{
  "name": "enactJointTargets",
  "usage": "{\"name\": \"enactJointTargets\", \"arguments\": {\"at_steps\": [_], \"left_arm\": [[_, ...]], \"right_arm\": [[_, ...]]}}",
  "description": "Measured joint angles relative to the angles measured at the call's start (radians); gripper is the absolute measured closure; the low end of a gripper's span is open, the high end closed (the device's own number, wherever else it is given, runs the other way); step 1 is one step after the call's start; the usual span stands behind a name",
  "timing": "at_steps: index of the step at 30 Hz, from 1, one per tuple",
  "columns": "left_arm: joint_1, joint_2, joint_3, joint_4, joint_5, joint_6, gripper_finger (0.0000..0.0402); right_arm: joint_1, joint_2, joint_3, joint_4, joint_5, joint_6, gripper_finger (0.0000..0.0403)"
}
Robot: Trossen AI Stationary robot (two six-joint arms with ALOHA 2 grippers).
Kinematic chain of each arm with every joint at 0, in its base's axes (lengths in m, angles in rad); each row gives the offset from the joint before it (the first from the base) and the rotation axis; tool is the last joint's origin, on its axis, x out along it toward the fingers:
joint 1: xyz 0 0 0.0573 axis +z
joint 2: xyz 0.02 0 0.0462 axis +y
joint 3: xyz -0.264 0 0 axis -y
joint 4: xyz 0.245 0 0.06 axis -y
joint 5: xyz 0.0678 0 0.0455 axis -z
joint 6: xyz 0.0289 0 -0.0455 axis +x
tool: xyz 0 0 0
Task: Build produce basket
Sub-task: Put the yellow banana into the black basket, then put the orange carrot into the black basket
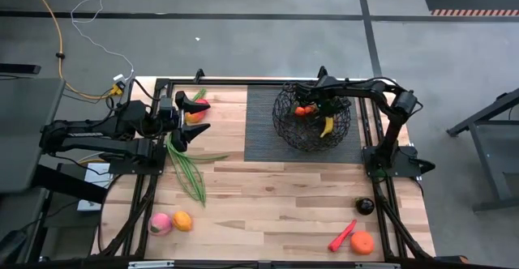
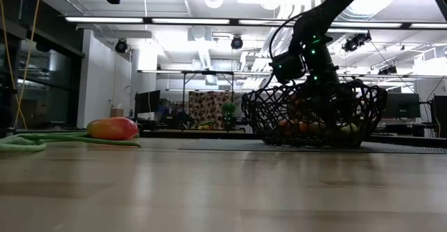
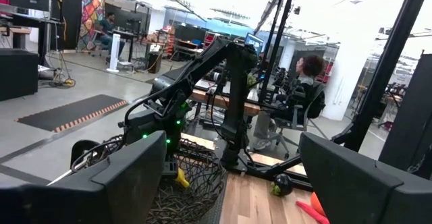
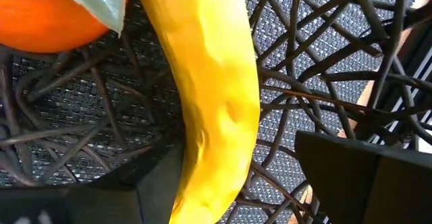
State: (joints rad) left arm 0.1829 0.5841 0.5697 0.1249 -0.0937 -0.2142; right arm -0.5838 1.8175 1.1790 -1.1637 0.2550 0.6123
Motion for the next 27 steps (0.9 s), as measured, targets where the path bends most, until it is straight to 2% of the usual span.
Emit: {"name": "enactJointTargets", "arguments": {"at_steps": [10,16,21,27], "left_arm": [[0.0,0.0,0.0,0.0,0.0,0.0,0.0076],[0.0,0.0,0.0,0.0,0.0,0.0,0.0076],[0.0,0.0,0.0,-0.001,0.0,0.0,0.0076],[0.0,0.0,0.0,-0.002,-0.013,0.0,0.0076]], "right_arm": [[0.0,-0.072,0.023,0.005,0.002,-0.06,0.0137],[0.04,-0.275,0.029,0.029,0.026,-0.104,0.0137],[0.151,-0.567,-0.071,0.284,0.016,-0.168,0.0137],[0.302,-0.922,-0.346,0.765,-0.056,-0.122,0.0137]]}}
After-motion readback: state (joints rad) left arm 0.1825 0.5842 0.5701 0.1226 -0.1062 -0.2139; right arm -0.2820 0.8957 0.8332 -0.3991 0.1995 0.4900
